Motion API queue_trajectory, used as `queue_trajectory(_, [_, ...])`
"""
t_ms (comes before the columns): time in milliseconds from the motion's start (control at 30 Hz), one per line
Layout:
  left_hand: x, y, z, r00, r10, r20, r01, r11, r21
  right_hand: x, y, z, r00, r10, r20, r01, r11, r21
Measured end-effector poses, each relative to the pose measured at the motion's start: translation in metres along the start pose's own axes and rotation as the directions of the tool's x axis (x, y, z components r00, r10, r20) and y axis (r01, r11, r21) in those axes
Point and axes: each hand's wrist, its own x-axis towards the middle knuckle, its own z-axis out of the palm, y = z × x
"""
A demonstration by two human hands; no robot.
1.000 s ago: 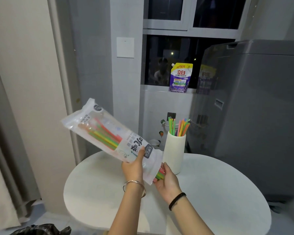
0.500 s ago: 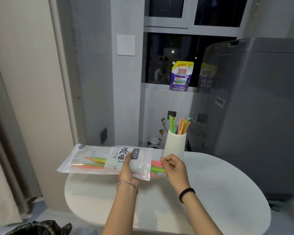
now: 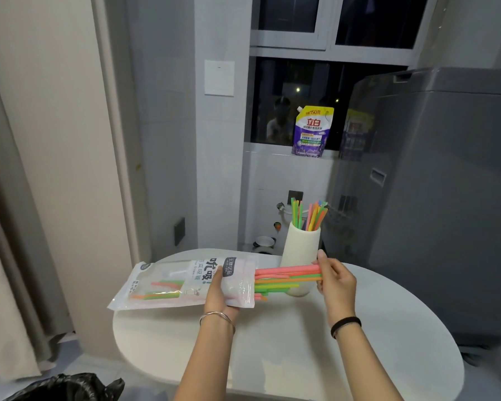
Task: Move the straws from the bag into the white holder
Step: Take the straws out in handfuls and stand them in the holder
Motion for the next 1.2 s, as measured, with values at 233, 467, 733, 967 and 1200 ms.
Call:
queue_trajectory(233, [0.002, -0.012, 0.005, 0.999, 0.038, -0.028, -0.039, 0.999, -0.010, -0.016, 0.004, 0.016, 0.940, 0.211, 0.268, -0.215, 0.976, -0.012])
queue_trajectory(467, [0.000, -0.010, 0.006, 0.999, 0.048, -0.004, -0.048, 0.999, 0.004, -0.003, -0.005, 0.004, 0.980, 0.197, 0.002, -0.192, 0.956, 0.223])
queue_trajectory(733, [0.001, -0.022, 0.010, 1.000, 0.011, -0.023, -0.011, 1.000, 0.005, -0.012, -0.002, 0.015, 0.971, 0.167, 0.169, -0.178, 0.983, 0.046])
queue_trajectory(967, [0.004, -0.026, 0.010, 0.998, 0.033, -0.052, -0.036, 0.997, -0.062, -0.008, 0.000, 0.013, 0.992, 0.127, -0.021, -0.122, 0.979, 0.165])
queue_trajectory(1200, [0.007, -0.032, 0.011, 1.000, 0.006, -0.027, -0.008, 0.998, -0.069, -0.007, 0.002, 0.018, 0.986, 0.151, 0.075, -0.157, 0.985, 0.074])
